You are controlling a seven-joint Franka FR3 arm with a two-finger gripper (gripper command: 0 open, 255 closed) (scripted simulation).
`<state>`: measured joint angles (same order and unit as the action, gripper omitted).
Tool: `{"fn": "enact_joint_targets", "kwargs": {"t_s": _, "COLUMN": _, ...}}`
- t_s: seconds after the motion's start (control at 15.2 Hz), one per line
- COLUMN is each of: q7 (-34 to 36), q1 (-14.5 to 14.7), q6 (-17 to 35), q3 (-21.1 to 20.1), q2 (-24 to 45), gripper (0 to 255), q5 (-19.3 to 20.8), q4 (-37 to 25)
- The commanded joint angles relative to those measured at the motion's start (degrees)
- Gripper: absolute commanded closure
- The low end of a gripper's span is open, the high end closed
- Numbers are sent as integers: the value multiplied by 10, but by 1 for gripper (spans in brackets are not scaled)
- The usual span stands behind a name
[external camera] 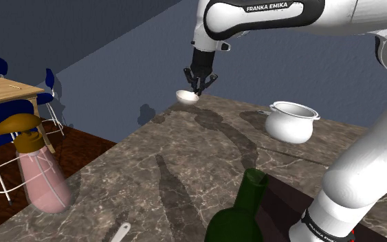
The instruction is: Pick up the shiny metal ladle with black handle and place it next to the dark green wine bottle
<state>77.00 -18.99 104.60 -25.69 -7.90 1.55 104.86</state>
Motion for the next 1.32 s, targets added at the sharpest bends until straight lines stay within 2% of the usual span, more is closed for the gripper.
{"fn": "enact_joint_targets", "kwargs": {"t_s": 0.0, "q7": 0, "q1": 0, "q6": -17, "q3": 0, "q2": 2, "gripper": 255, "q5": 1, "q4": -19}}
{"fn": "enact_joint_targets", "kwargs": {"t_s": 1.25, "q7": 6, "q1": 3, "q6": -176, "q3": -10, "q2": 54, "gripper": 255, "q5": 24, "q4": -224}}
